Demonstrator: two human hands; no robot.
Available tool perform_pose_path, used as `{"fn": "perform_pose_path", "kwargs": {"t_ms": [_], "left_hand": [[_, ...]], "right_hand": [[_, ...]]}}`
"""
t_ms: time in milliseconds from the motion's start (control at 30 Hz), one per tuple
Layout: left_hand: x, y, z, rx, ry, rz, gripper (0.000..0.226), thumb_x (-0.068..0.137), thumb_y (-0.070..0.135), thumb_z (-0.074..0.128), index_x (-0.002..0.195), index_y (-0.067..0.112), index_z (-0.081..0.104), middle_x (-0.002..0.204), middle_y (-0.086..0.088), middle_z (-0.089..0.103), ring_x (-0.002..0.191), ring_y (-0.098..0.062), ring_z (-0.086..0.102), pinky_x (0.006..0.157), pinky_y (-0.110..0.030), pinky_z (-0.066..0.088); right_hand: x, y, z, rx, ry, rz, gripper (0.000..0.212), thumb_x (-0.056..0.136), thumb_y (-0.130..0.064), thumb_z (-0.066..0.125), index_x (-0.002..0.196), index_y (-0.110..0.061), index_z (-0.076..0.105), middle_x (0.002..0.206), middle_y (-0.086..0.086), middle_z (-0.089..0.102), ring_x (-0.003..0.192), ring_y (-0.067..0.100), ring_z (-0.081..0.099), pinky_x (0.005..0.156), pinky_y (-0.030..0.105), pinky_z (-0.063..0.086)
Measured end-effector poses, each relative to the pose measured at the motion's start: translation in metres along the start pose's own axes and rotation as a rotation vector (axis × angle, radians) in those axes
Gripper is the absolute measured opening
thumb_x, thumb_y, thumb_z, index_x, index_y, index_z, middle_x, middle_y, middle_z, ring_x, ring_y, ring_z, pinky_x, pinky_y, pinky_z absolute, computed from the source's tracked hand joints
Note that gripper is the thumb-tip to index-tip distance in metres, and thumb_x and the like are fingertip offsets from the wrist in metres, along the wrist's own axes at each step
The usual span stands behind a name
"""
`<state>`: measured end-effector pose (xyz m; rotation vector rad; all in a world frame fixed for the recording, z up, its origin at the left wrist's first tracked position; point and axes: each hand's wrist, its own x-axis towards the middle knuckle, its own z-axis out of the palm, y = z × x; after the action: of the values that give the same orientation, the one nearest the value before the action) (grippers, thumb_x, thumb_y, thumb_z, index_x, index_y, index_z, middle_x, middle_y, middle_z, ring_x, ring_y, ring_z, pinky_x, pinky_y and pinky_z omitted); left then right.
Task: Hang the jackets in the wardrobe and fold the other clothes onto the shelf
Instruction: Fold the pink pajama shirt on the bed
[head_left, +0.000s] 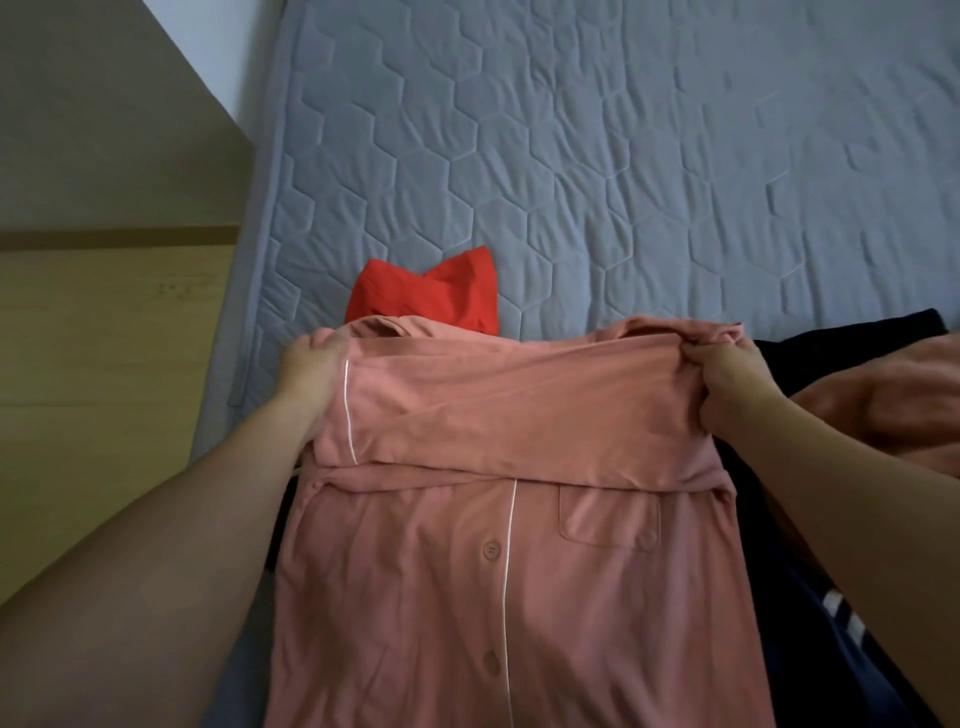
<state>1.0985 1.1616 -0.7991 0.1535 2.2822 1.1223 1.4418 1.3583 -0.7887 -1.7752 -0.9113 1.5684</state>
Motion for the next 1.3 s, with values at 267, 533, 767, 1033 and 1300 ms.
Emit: {"fn": "perform_pose_path", "kwargs": {"t_ms": [267,533,767,1033,1300], "left_hand": [[0.018,0.000,-0.021,0.110,-0.061,0.016,0.021,0.095,0.013,0.049,0.076,0.020,0.051,0.078,-0.003,0.054,0.083,-0.020,0.050,0.073,-0.032,0.040],[-0.004,-0.004,-0.011,-0.117,-0.062,-0.146,0.038,0.086,0.029,0.066,0.116,0.010,0.055,0.105,-0.009,0.065,0.092,-0.023,0.064,0.072,-0.033,0.054],[-0.008,0.010,-0.018,0.654,-0.072,0.527,0.070,0.073,0.011,0.069,0.137,0.017,0.042,0.136,-0.013,0.049,0.126,-0.033,0.045,0.107,-0.042,0.036],[-0.005,0.035,0.010,1.126,-0.312,0.716,0.034,0.078,0.037,0.072,0.094,0.014,0.054,0.112,-0.013,0.057,0.108,-0.035,0.048,0.094,-0.039,0.038],[-0.007,0.041,-0.004,0.937,-0.604,0.585,0.041,0.072,0.006,0.069,0.107,0.018,0.052,0.099,-0.004,0.062,0.091,-0.025,0.059,0.080,-0.033,0.048]], "right_hand": [[0.011,-0.004,0.004,-0.311,0.110,-0.050,0.026,0.079,0.000,0.057,0.091,-0.018,0.071,0.067,-0.002,0.061,0.058,0.010,0.055,0.046,0.014,0.045],[0.001,0.011,0.006,-0.724,0.178,-0.171,0.023,0.078,-0.004,0.045,0.084,-0.015,0.064,0.092,0.014,0.067,0.091,0.033,0.061,0.077,0.034,0.047],[0.001,-0.002,0.014,-1.541,-0.130,-0.493,0.064,0.080,-0.035,0.057,0.139,-0.021,0.039,0.138,0.013,0.047,0.128,0.036,0.038,0.106,0.047,0.027],[0.007,-0.005,0.037,-1.589,-0.386,-0.441,0.026,0.078,-0.029,0.062,0.103,-0.022,0.056,0.114,0.008,0.061,0.109,0.031,0.054,0.087,0.035,0.037],[-0.008,-0.010,0.026,-1.730,-0.570,-0.421,0.032,0.078,-0.025,0.063,0.109,-0.017,0.058,0.113,0.009,0.061,0.105,0.030,0.056,0.083,0.033,0.046]]}}
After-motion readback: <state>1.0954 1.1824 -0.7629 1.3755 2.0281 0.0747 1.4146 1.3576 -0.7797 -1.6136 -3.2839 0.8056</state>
